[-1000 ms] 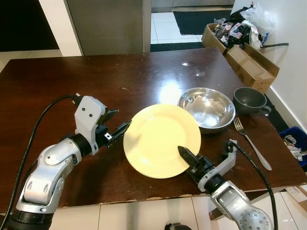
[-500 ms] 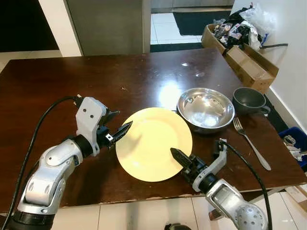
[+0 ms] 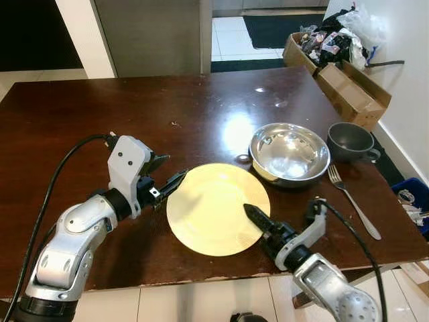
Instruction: Setting the table
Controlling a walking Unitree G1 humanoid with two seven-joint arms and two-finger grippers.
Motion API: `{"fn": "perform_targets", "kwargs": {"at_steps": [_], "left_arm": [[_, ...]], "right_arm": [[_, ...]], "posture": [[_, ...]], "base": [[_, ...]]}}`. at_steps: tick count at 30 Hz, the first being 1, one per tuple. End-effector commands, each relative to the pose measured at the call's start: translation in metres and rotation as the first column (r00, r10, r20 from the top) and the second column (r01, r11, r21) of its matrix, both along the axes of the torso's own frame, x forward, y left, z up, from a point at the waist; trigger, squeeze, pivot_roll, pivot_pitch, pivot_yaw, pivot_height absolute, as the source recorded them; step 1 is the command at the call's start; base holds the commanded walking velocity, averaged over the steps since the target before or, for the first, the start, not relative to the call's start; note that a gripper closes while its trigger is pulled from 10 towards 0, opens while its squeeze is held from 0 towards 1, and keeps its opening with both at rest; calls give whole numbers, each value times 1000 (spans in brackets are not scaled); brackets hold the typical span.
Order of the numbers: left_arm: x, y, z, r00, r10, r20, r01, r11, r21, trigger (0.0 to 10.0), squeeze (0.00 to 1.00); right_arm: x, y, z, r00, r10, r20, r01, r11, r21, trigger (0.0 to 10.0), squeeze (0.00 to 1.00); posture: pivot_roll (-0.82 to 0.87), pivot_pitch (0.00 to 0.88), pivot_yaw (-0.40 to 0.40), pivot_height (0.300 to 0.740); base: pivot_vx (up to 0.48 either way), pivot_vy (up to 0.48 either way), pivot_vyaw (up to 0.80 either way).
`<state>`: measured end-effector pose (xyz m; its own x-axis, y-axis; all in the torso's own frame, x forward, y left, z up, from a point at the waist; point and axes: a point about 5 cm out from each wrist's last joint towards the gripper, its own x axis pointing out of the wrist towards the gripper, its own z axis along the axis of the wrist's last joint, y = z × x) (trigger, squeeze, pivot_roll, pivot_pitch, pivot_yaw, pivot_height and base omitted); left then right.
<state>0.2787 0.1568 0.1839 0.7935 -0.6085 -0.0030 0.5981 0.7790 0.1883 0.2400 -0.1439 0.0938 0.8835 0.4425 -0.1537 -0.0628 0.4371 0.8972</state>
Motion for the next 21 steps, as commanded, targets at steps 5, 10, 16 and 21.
{"fn": "perform_targets", "kwargs": {"at_steps": [5,10,16,21], "left_arm": [[-3,-3,-5,1000,-16,-26,16,1000,-1,10000,0],[-4,-5,-5,999,-19,-26,19,1000,-5,10000,0],[-5,-6,-6,999,-24,-31,24,1000,-7,10000,0],[-4,-7,-6,999,-35,-35,35,999,-7,10000,0]], "right_arm": [[-24,-8,12,999,12,-34,-13,1000,-24,10000,0],[-47,-8,11,996,40,-85,-43,999,-28,10000,0],[-73,-11,12,990,22,-142,-24,1000,-17,10000,0],[-83,-22,21,986,-72,-147,65,996,-56,10000,0]], "posture": [[-131,37,64,740],[-144,45,50,740],[-158,55,48,740],[-171,61,61,740]], "base": [[0,0,0],[0,0,0],[0,0,0],[0,0,0]]}}
